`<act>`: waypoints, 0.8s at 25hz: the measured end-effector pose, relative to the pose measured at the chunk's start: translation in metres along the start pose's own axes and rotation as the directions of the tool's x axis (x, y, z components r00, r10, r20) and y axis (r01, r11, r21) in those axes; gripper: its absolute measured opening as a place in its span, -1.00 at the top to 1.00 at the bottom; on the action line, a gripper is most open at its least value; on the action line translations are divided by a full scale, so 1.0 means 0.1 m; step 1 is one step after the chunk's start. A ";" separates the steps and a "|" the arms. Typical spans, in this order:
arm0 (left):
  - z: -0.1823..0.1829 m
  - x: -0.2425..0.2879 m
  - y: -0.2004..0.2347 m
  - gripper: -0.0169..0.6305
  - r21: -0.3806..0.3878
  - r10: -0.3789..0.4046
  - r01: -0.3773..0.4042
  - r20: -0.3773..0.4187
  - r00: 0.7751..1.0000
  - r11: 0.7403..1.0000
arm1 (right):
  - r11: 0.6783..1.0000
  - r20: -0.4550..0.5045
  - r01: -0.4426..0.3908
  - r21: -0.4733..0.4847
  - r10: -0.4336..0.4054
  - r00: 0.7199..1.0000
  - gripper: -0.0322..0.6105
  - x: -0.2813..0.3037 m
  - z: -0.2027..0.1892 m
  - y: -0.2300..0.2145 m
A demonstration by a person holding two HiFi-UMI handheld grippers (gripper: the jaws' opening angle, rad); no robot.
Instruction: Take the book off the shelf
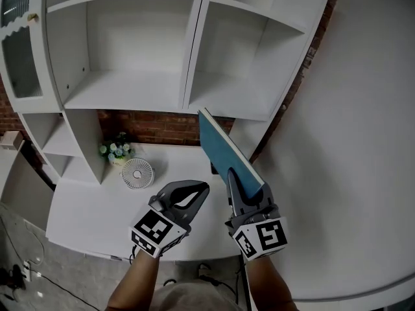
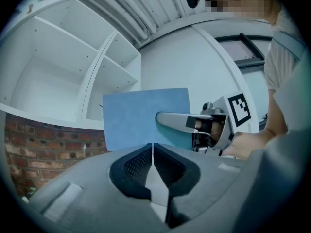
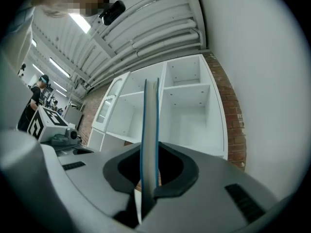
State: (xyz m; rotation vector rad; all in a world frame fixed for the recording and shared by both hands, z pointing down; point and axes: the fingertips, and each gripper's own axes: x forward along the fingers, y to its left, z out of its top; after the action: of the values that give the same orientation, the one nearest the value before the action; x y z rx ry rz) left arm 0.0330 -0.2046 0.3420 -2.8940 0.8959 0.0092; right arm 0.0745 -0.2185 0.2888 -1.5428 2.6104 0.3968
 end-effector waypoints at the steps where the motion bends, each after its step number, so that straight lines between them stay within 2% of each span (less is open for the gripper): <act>1: -0.02 -0.04 0.00 0.91 0.000 0.004 -0.004 -0.006 1.000 1.000 | 1.000 -0.001 -0.009 0.024 0.009 1.000 0.74 -0.01 -0.03 0.04; 6: -0.23 -0.17 -0.04 0.91 -0.012 0.022 -0.022 -0.046 0.999 1.000 | 0.992 -0.013 -0.052 0.115 0.053 0.998 0.74 -0.05 -0.23 0.21; 14: -0.54 -0.33 -0.11 0.91 -0.028 0.044 -0.047 -0.105 0.994 0.999 | 0.972 -0.022 -0.112 0.209 0.119 0.993 0.74 -0.13 -0.56 0.48; 20: -0.73 -0.46 -0.10 0.91 -0.039 0.069 -0.075 -0.139 0.988 0.996 | 0.946 -0.043 -0.147 0.288 0.166 0.985 0.74 -0.13 -0.84 0.68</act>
State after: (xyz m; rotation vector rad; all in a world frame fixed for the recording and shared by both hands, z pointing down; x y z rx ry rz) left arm -0.0017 -0.1787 0.4178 -2.9312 1.0351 -0.1685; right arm 0.0265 -0.1985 0.3844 -1.2832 2.7029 -0.0236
